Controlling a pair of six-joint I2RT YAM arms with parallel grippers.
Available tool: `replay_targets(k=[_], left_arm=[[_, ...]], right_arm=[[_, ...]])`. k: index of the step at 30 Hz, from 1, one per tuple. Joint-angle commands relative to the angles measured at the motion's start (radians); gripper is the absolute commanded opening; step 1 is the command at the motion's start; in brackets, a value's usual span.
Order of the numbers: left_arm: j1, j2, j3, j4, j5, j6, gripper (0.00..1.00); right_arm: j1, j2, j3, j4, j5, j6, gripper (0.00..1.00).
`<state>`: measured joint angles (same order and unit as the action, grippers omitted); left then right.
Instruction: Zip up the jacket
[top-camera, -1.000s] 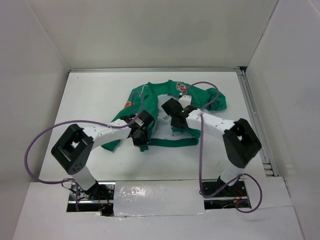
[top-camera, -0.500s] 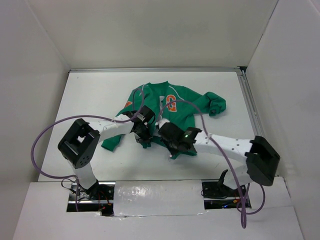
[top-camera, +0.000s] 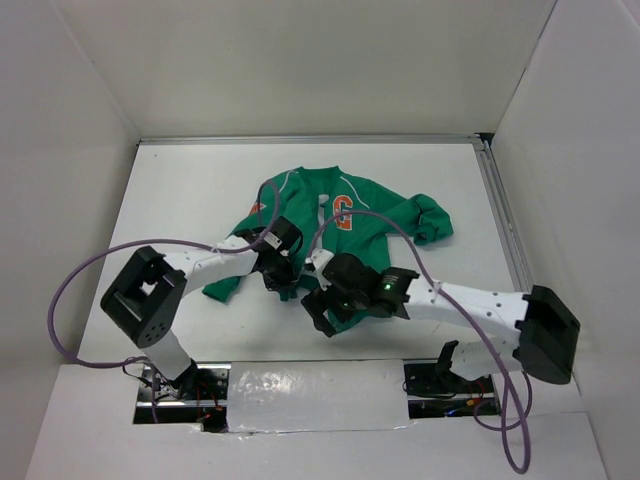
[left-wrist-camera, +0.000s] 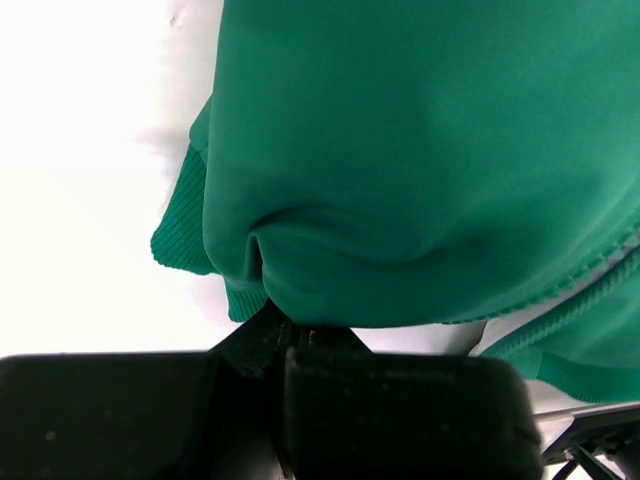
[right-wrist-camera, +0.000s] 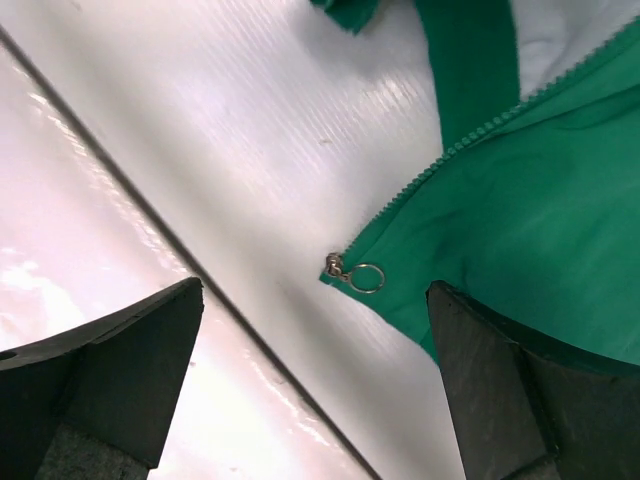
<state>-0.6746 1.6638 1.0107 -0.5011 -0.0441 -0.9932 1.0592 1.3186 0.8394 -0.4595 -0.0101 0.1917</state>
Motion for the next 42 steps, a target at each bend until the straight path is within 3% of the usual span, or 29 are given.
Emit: replay_targets(k=[1,10,19,26,33,36,37,38,39,42], left_arm=[[0.001,-0.052,-0.029,0.012,0.024,0.008,0.0],[-0.008,-0.095,-0.063,0.023,0.033,0.005,0.0],[-0.036,-0.13,-0.081,-0.002,0.006,-0.018,0.0],[-0.042,-0.156,-0.098,-0.019,-0.014,-0.036,0.0],[-0.049,-0.147,-0.081,-0.066,-0.051,-0.064,0.0],[-0.051,-0.142,-0.077,-0.08,-0.06,-0.068,0.0],[-0.051,-0.148,-0.077,-0.074,-0.056,-0.064,0.0],[-0.051,-0.148,-0.077,-0.074,-0.056,-0.059,0.0],[-0.051,-0.15,-0.077,-0.071,-0.051,-0.055,0.0],[-0.051,-0.179,-0.073,-0.048,-0.039,-0.029,0.0]], right_arm=[[-0.021,-0.084,-0.051,0.091,0.007,0.075,1.0],[-0.028,0.039,-0.074,-0.022,0.254,0.382,0.87],[-0.024,0.169,-0.089,0.041,0.294,0.451,0.85],[-0.024,0.271,-0.076,0.068,0.298,0.471,0.75],[-0.013,0.393,-0.053,0.047,0.251,0.485,0.53],[-0.005,0.444,-0.03,0.002,0.283,0.509,0.33],[-0.005,0.433,-0.026,-0.002,0.292,0.512,0.08],[-0.005,0.433,-0.026,-0.002,0.298,0.512,0.08],[-0.007,0.42,-0.029,-0.002,0.306,0.514,0.0],[-0.019,0.306,-0.04,0.01,0.341,0.494,0.0]])
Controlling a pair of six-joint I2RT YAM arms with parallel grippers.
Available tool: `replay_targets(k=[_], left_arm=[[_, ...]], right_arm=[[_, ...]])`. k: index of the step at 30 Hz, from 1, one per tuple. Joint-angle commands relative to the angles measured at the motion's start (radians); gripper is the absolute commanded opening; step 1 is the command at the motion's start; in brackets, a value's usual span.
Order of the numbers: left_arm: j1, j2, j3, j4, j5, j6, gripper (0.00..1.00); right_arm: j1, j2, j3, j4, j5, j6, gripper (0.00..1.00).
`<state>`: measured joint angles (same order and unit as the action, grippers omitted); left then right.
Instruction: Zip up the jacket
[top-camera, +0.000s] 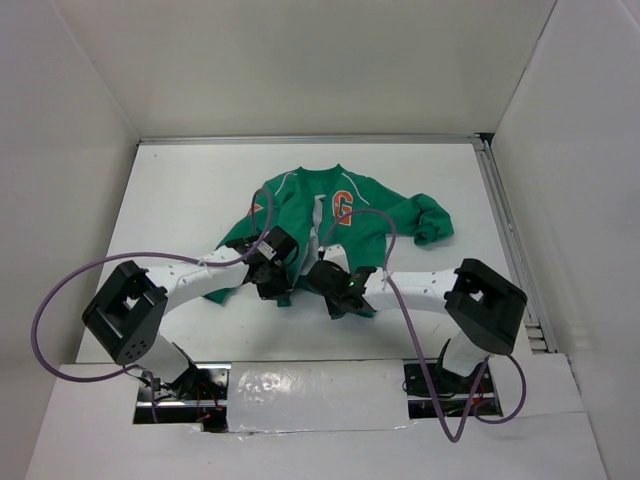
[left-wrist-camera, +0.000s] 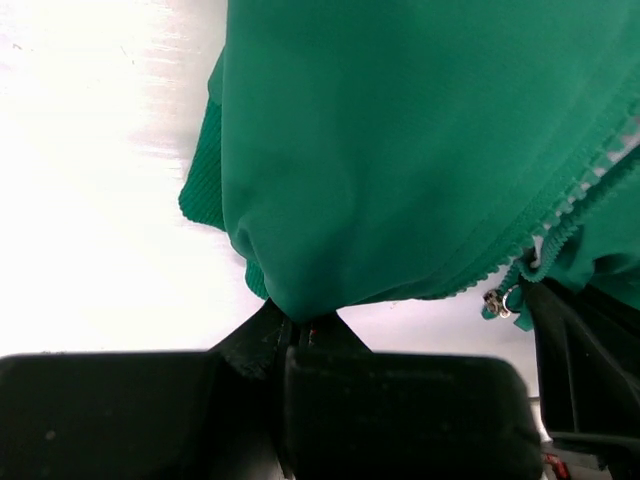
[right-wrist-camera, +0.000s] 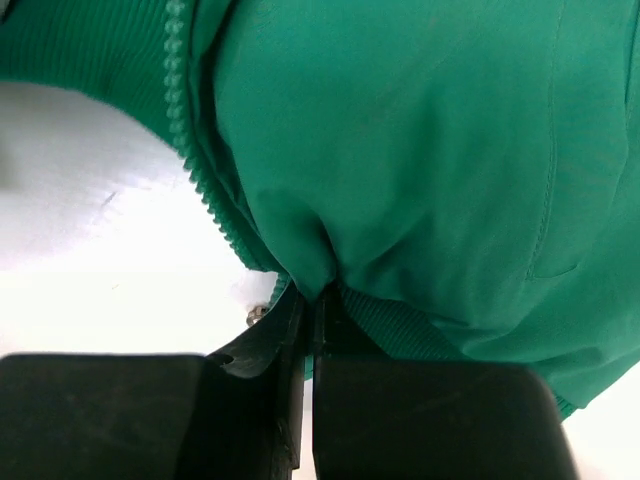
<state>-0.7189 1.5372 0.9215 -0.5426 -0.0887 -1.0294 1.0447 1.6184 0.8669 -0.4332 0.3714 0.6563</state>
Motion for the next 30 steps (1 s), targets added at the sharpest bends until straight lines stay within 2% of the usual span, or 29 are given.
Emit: replay_targets(k=[1,5,6,9,13,17,21,26,30], left_arm=[[-0.007,-0.061,0.019,0.01,0.012,0.031,0.0],[-0.014,-0.149,0.024,0.079,0.026,0.094,0.0],[-0.014,-0.164,0.025,0.095,0.029,0.107,0.0],[-0.034,-0.224,0.031,0.165,0.041,0.164,0.0],[-0.083,-0.296,0.025,0.278,0.052,0.239,0.0],[-0.105,-0.383,-0.019,0.415,0.066,0.267,0.0],[-0.106,-0.431,-0.064,0.51,0.081,0.313,0.0],[-0.106,-0.446,-0.096,0.533,0.106,0.36,0.0],[-0.106,-0.445,-0.113,0.573,0.151,0.35,0.0]], right_arm=[[-0.026,-0.082,-0.071,0.011,-0.04,0.007,0.0],[-0.077,-0.342,-0.144,0.201,-0.081,-0.102,0.0],[-0.089,-0.429,-0.16,0.288,-0.127,-0.13,0.0],[-0.13,-0.558,-0.213,0.427,-0.25,-0.204,0.0],[-0.167,-0.629,-0.244,0.563,-0.363,-0.219,0.0],[-0.212,-0.678,-0.319,0.71,-0.406,-0.149,0.0],[-0.241,-0.667,-0.313,0.686,-0.466,-0.136,0.0],[-0.247,-0.684,-0.304,0.623,-0.479,-0.153,0.0],[-0.245,-0.722,-0.362,0.677,-0.494,-0.142,0.0]])
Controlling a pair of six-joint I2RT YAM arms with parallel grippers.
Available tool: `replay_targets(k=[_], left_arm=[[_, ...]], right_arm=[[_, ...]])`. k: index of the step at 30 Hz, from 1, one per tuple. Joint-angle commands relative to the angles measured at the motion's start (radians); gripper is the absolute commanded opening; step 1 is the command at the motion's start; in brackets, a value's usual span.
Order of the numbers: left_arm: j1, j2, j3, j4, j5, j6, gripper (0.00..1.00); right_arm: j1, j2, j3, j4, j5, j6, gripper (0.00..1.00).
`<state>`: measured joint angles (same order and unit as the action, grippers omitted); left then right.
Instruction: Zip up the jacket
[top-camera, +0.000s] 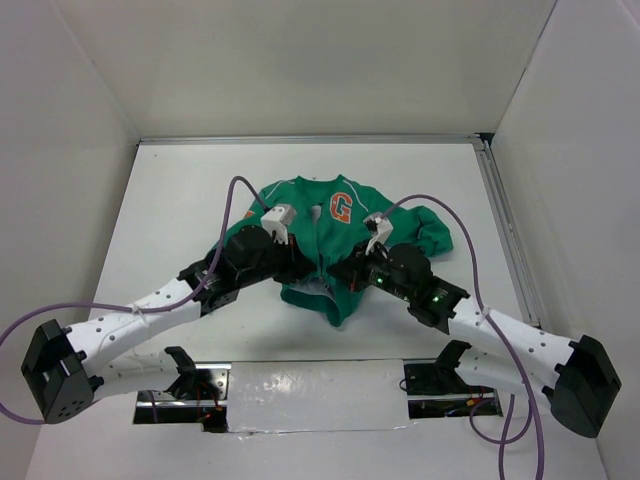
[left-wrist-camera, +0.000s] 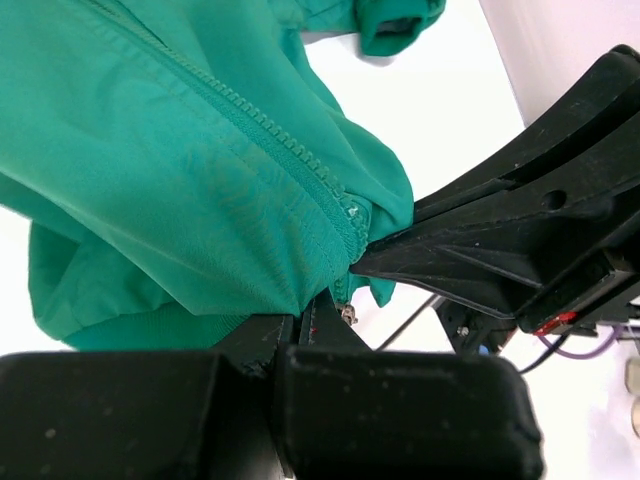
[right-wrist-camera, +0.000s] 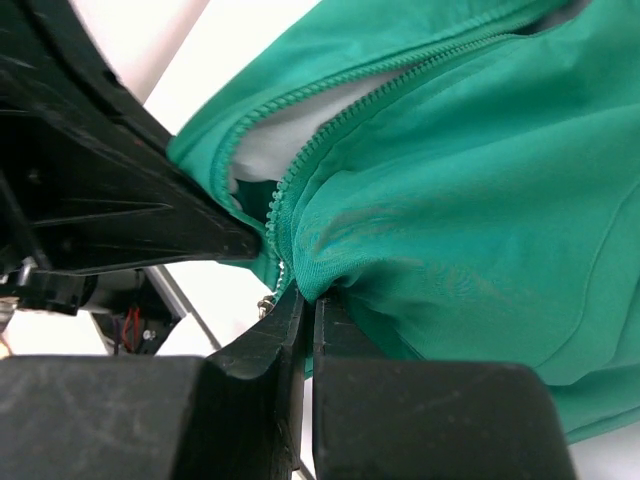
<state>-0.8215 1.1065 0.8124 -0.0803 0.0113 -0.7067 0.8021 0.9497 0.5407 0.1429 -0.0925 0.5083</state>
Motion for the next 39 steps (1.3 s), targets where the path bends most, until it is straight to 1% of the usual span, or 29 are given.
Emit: replay_targets(k=[1,4,12,13,15,16,18,20,22,23,25,28,33,39], left_arm=[[-0.004,-0.017,-0.012,0.114,0.059,0.017,0.0],[-0.007,-0.028,-0.021,0.108,0.061,-0.026,0.0],[-0.03,-0.069,-0.048,0.083,-0.003,-0.146,0.0],[-0.036,-0.069,-0.045,0.041,-0.051,-0.189,0.0],[-0.057,-0.065,-0.025,0.004,-0.098,-0.238,0.0],[-0.065,-0.06,-0.015,-0.036,-0.147,-0.256,0.0],[-0.091,-0.045,0.011,-0.068,-0.19,-0.302,0.0],[-0.117,-0.019,0.047,-0.133,-0.256,-0.332,0.0],[-0.134,0.001,0.068,-0.189,-0.313,-0.404,0.0],[-0.145,0.016,0.089,-0.247,-0.354,-0.428,0.0],[-0.151,0.023,0.102,-0.28,-0.373,-0.471,0.0],[-0.159,0.024,0.099,-0.28,-0.389,-0.488,0.0],[-0.157,0.021,0.102,-0.26,-0.416,-0.471,0.0],[-0.157,0.039,0.111,-0.237,-0.419,-0.467,0.0]], right_arm=[[-0.003,-0.064,-0.042,0.11,-0.024,0.018,0.0],[0.0,-0.062,-0.048,0.109,0.003,0.025,0.0],[0.034,-0.063,-0.058,0.127,0.072,0.035,0.0],[0.039,-0.065,-0.058,0.127,0.08,0.035,0.0],[0.049,-0.068,-0.061,0.121,0.115,0.036,0.0],[0.054,-0.071,-0.062,0.118,0.12,0.035,0.0],[0.068,-0.068,-0.056,0.112,0.158,0.044,0.0],[0.078,-0.068,-0.05,0.113,0.169,0.039,0.0],[0.094,-0.072,-0.051,0.116,0.195,0.041,0.0],[0.098,-0.072,-0.048,0.113,0.207,0.05,0.0],[0.101,-0.074,-0.042,0.093,0.229,0.052,0.0],[0.105,-0.054,-0.03,0.063,0.252,0.065,0.0],[0.105,-0.035,-0.022,0.032,0.255,0.081,0.0],[0.105,-0.022,-0.027,0.064,0.232,0.098,0.0]])
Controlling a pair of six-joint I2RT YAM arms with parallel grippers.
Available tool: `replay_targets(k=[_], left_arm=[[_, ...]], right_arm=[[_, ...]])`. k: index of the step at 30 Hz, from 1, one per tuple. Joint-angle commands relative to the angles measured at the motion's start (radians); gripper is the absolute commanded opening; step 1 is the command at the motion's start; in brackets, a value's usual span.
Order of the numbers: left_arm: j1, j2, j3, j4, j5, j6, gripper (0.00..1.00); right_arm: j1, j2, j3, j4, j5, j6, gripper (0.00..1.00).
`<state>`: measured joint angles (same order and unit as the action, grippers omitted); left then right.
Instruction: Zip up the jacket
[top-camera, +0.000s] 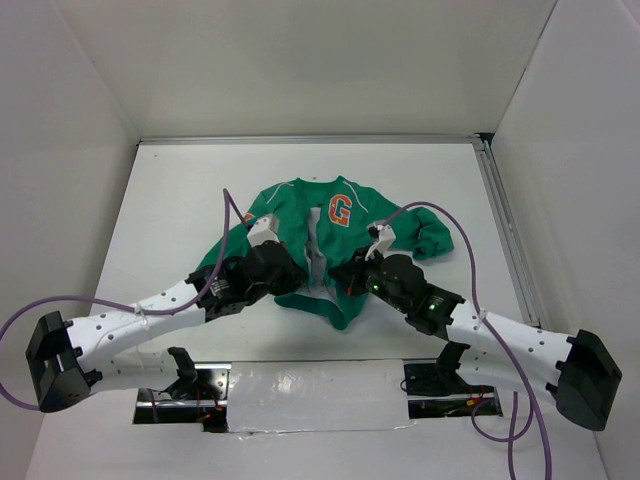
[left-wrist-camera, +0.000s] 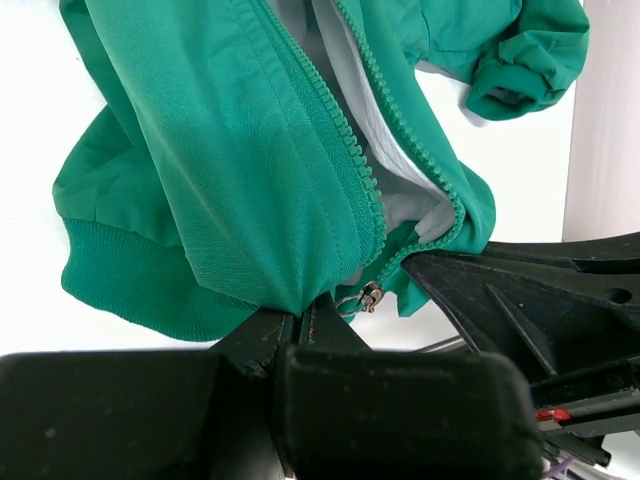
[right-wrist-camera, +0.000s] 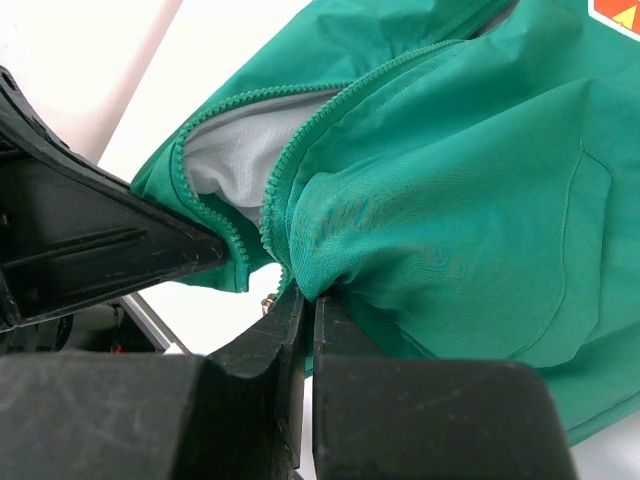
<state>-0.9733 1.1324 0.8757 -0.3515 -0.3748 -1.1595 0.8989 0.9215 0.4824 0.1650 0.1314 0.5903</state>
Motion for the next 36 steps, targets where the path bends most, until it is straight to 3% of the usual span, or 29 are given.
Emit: replay_targets(k=[1,36], left_arm=[[-0.007,0.017,0.049,0.04,-0.03,-0.006,0.0],[0.007,0.073,0.065,0.051,0.007,-0.026,0.0]], right_arm=[[0.008,0.01,0.035,0.045,0.005,0.016,0.0],[0.001,0.057,0.056,0.091,0.011,0.028,0.0]])
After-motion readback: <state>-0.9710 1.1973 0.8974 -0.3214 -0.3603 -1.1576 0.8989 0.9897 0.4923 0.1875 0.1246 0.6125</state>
